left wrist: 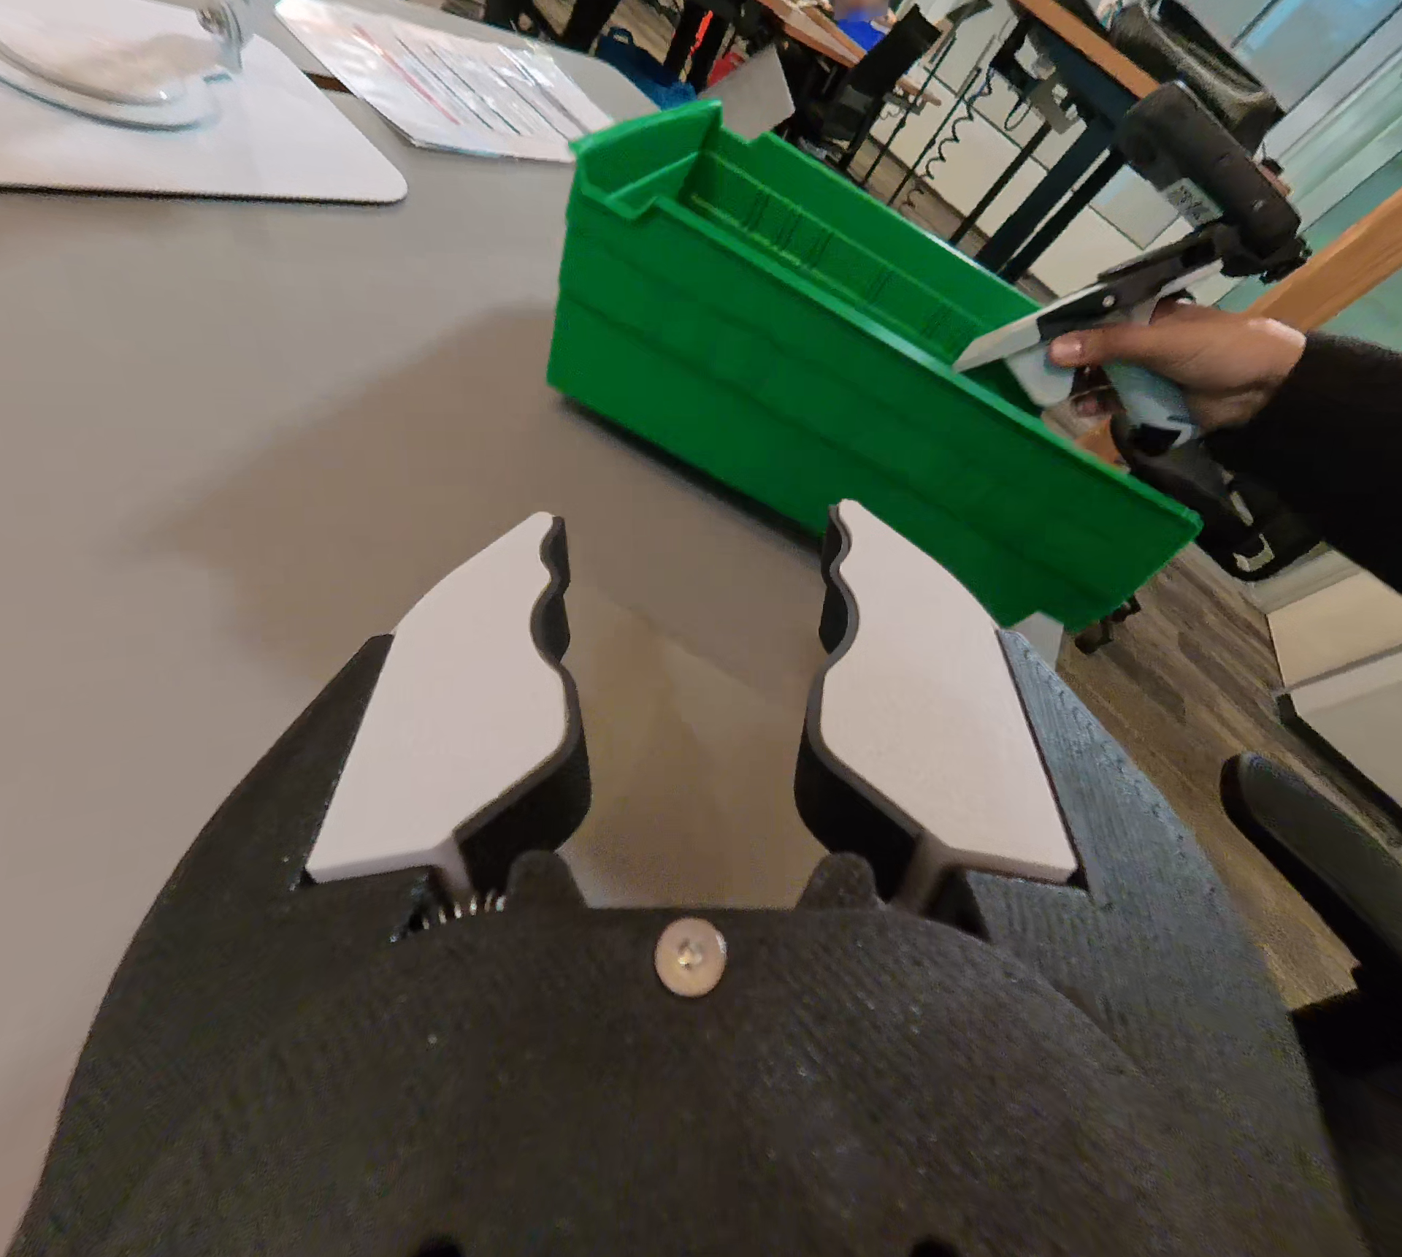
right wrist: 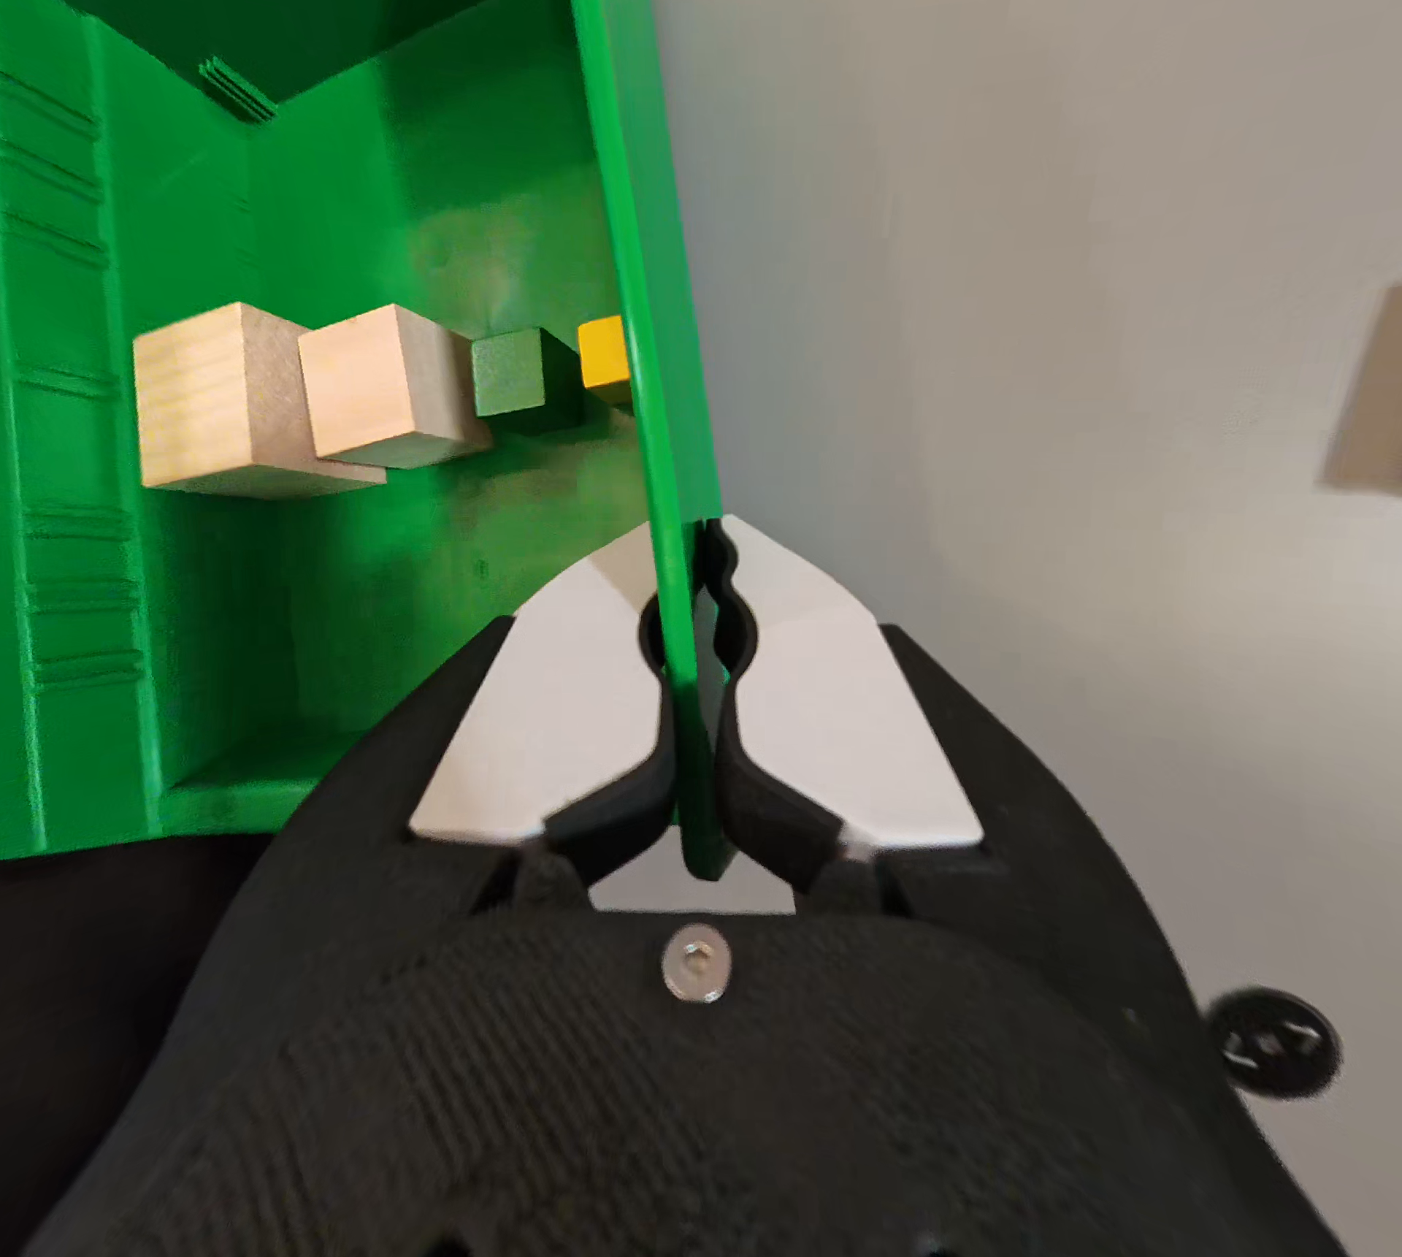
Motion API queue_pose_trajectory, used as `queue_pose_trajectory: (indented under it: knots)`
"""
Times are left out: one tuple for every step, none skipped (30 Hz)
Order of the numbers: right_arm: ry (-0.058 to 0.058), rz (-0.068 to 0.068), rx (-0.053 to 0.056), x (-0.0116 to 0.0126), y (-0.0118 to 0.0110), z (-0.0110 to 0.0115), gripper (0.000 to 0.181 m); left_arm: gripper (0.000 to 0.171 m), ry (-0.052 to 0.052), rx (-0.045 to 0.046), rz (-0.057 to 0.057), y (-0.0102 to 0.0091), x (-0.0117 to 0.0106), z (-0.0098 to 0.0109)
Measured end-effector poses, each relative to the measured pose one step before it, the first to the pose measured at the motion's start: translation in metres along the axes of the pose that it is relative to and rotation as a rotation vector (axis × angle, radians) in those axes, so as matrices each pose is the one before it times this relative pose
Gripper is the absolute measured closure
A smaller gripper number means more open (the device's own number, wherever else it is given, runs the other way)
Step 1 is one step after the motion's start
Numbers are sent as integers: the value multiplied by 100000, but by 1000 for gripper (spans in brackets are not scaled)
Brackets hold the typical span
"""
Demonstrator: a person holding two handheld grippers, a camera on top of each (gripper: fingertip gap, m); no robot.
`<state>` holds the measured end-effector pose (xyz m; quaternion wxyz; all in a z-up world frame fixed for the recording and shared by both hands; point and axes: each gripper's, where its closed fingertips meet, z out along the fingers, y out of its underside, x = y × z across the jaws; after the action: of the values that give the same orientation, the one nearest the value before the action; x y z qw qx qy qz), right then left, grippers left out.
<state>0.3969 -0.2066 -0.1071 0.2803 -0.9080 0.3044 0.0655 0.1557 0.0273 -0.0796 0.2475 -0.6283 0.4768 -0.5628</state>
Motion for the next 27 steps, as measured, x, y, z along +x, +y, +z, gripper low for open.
queue_pose_trajectory:
  knots:
    - [609, -1562, 441, -987, -240, 457, 175, 106, -611, 1183, -170, -452, -34, -333]
    - [72, -705, -211, -980, -135, 555, 176, 106, -835, 1167, -102, -462, -79, -324]
    - [-334, -397, -507, -946, -46, 631, 176, 106, -872, 1204, -3, -480, -105, -353]
    - [-233, 129, -473, -870, -1, 668, 175, 106, -1117, 1197, 49, -506, -159, -388]
    - [-97, 393, 280, -821, -58, 600, 175, 106, -918, 1318, 338, -553, -139, -413]
    - [-627, 1064, 1036, -838, -149, 475, 175, 106, -300, 1223, 888, -551, -53, -433]
    - [-284, 1248, 1045, -820, -117, 401, 175, 106, -335, 673, 967, -486, -36, -393]
    - [775, 423, 990, -770, -44, 397, 175, 105, -375, 121, 755, -430, -34, -381]
    - [993, 1146, 1074, -787, 46, 385, 175, 105, -236, -110, 726, -411, 2, -358]
    - [797, 1565, 1232, -825, 147, 400, 174, 104, -561, -181, 814, -399, -5, -382]
    - [558, 2333, 1129, -838, 239, 429, 174, 103, -1178, -96, 1011, -446, -74, -406]
    - [-78, 3050, 776, -916, 365, 401, 173, 103, -1420, 125, 1447, -534, -88, -468]
    - [-772, 3141, 1007, -946, 365, 387, 172, 103, -1205, 269, 1930, -598, -62, -531]
    - [-1828, 3303, 359, -998, 391, 329, 170, 103, -1066, -256, 1904, -571, -45, -578]
    - [-2902, 2268, -143, -1063, 393, 256, 167, 103, -1468, -776, 1578, -526, -161, -605]
    - [-3356, 1389, -279, -1032, 373, 211, 165, 102, -1472, -624, 1338, -529, -225, -659]
    - [-3031, 236, -918, -956, 406, 191, 162, 102, -1258, 203, 1106, -584, -238, -714]
    - [-1505, -628, -1300, -752, 421, 181, 161, 102, -1490, 1234, 735, -658, -322, -747]
    - [-330, -1263, -1319, -592, 403, 134, 161, 103, -1344, 1881, 439, -696, -356, -730]
    - [536, -1809, -834, -462, 282, 28, 162, 103, -1053, 2042, -189, -671, -370, -668]
    - [320, -2330, -72, -477, 66, -120, 161, 103, -405, 2042, -937, -616, -295, -577]
    - [943, -2439, 424, -354, -181, -268, 161, 104, 152, 1855, -1460, -526, -190, -474]
    - [1661, -2985, 972, -192, -426, -388, 160, 104, 450, 1618, -1643, -422, -119, -370]
    - [1870, -4007, 927, -100, -554, -423, 156, 104, 557, 1268, -1556, -331, -61, -265]
    - [2504, -4270, 215, 64, -588, -372, 153, 104, 586, 999, -1343, -268, 17, -172]
    - [2401, -3915, -484, 113, -564, -259, 152, 105, 811, 781, -966, -217, 120, -118]
    - [1925, -2789, -333, 125, -643, -144, 151, 105, 796, 580, -585, -139, 170, -59]
